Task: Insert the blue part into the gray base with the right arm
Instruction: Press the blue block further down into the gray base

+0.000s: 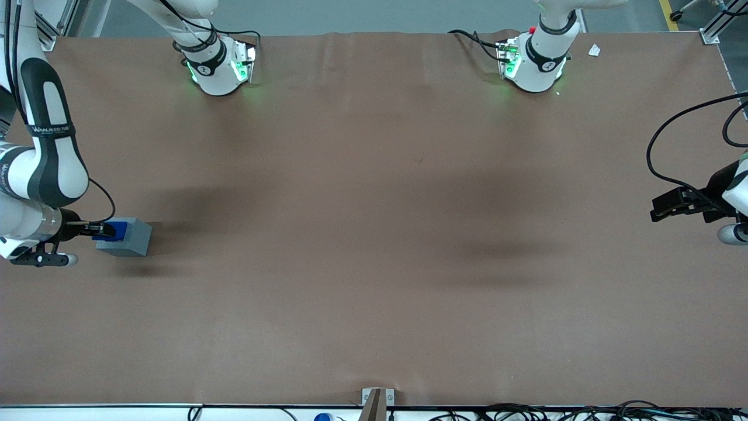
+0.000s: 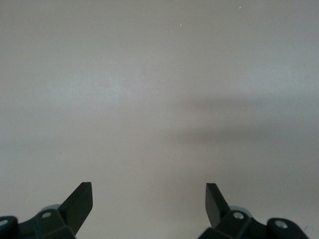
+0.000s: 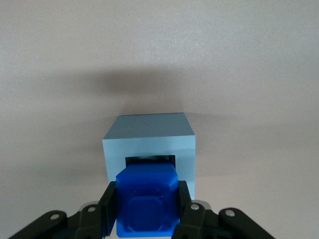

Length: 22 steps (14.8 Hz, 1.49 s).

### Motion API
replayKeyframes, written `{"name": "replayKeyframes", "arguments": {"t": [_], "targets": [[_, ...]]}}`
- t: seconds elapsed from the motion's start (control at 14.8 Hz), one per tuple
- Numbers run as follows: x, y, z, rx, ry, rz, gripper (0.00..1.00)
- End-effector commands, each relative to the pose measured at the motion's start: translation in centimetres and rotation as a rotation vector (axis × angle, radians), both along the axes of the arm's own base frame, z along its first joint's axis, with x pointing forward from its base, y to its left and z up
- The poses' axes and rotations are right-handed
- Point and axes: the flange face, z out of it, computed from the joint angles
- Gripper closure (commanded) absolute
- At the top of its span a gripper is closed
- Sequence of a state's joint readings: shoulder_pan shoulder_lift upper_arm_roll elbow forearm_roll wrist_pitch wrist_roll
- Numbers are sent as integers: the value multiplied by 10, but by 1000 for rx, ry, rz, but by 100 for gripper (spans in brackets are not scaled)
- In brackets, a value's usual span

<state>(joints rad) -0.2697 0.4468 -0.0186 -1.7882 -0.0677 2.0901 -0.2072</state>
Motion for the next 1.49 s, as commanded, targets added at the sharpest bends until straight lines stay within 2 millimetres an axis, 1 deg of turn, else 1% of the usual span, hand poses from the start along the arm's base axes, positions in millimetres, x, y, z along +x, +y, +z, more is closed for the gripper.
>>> {"name": "replayKeyframes", "arguments": {"t": [0.0,0.81,1.15,1.42], "targets": [[-10,-3,-38,22,44,-10,85],[-4,1,-31,20,31,0,86],[-4,1,-32,20,31,2,86],[-1,1,-27,17,22,2,86]]}}
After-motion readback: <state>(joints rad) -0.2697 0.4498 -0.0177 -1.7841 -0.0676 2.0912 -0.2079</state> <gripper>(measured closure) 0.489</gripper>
